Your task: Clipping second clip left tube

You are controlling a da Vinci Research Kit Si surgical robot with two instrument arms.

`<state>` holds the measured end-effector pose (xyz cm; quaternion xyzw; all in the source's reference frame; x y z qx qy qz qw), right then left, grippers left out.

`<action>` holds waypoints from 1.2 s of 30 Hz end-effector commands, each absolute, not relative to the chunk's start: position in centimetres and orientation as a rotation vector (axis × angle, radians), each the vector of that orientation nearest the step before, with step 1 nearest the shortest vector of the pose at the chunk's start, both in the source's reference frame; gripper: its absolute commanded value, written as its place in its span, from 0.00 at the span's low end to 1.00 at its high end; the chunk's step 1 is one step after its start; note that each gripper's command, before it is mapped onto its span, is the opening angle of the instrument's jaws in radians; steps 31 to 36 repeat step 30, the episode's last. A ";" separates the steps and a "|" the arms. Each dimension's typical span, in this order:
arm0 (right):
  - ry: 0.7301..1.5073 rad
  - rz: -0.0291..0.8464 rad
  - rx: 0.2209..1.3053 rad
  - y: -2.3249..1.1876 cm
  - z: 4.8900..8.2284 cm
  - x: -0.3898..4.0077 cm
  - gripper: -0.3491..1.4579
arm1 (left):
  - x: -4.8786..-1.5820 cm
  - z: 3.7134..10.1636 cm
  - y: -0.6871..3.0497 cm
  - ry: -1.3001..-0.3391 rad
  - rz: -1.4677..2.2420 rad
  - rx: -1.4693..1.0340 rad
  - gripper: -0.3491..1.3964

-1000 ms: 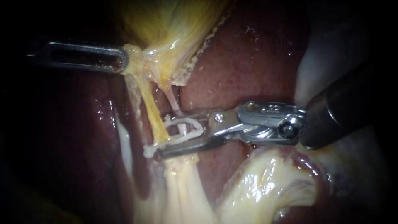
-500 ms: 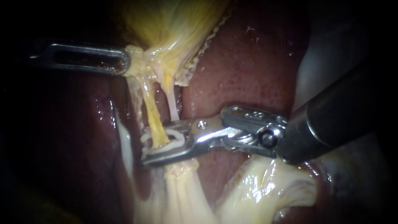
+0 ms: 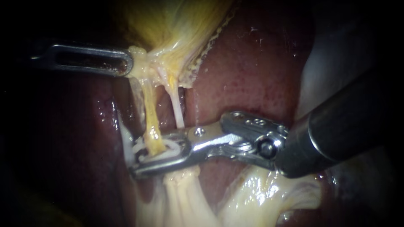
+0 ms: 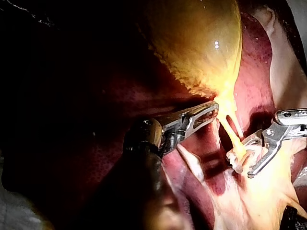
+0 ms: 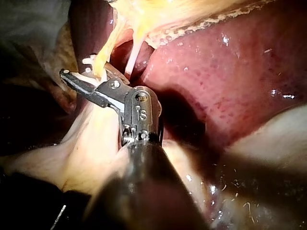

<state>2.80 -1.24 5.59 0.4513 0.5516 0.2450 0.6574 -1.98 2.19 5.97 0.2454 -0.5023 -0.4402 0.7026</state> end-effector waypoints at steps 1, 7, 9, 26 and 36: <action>1.247 0.558 1.025 -1.24 5.60 2.79 0.30 | -1.98 5.97 2.19 -1.118 -0.980 0.546 0.00; 1.244 0.562 1.030 -1.24 5.59 2.77 0.16 | -1.98 5.97 2.19 -1.117 -0.981 0.546 0.00; 1.241 0.566 1.034 -1.24 5.60 2.77 0.10 | -1.99 5.97 2.19 -1.117 -0.981 0.546 0.00; 1.222 0.594 1.062 -1.25 5.65 2.77 0.00 | -2.00 5.98 2.20 -1.118 -0.979 0.548 0.00; 1.219 0.599 1.065 -1.24 5.66 2.77 0.00 | -2.00 5.99 2.20 -1.118 -0.979 0.548 0.00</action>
